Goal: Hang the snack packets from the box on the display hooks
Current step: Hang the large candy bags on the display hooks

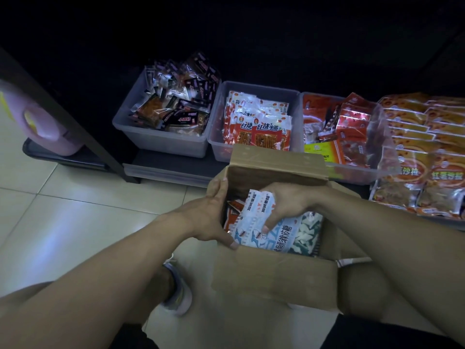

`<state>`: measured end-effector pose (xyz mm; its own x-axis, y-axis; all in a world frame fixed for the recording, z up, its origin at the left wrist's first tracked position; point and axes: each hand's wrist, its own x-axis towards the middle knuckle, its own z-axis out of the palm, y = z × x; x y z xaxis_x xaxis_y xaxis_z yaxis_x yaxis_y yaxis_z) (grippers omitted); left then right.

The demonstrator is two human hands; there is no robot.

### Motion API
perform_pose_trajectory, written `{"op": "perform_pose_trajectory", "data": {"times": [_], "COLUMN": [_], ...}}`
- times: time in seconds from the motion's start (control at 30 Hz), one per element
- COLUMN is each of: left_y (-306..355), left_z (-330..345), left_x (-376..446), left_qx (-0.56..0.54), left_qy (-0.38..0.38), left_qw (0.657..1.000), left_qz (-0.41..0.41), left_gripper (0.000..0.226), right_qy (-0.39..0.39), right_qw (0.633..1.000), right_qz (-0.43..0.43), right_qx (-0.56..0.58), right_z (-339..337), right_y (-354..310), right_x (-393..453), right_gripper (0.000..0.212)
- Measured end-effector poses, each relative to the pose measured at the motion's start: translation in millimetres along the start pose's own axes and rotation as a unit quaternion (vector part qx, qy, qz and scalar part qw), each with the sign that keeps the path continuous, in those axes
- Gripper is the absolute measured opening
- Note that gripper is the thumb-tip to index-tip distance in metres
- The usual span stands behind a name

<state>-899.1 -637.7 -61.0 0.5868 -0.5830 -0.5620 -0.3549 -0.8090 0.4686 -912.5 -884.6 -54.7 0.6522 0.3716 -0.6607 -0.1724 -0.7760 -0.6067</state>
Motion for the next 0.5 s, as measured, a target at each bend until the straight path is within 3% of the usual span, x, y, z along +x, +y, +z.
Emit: {"op": "perform_pose_trajectory", "data": {"times": [0.13,0.27,0.37,0.5], "left_y": [3,15,32,55], "left_z": [-16,-25,-25,-20], "left_x": [-4,-1,-2,-2], "left_qx": [-0.049,-0.147,-0.256,-0.349], "left_qy": [0.007,0.042,0.092,0.107], "left_qw": [0.999,0.988,0.96,0.927], "left_qz": [0.012,0.035,0.071,0.088], "left_gripper": [0.15,0.146,0.124,0.139], "right_qy": [0.078,0.188,0.239,0.249], "right_qw": [0.994,0.962,0.914,0.837], "right_qz": [-0.046,-0.084,-0.113,-0.103], "right_qx": [0.068,0.179,0.308,0.476], "right_z": [-15,-33,-42,-45], "right_y": [2,4,4,0], "right_x": [-28,-52,-62,-62], "right_gripper": [0.036,0.034,0.049,0.064]}}
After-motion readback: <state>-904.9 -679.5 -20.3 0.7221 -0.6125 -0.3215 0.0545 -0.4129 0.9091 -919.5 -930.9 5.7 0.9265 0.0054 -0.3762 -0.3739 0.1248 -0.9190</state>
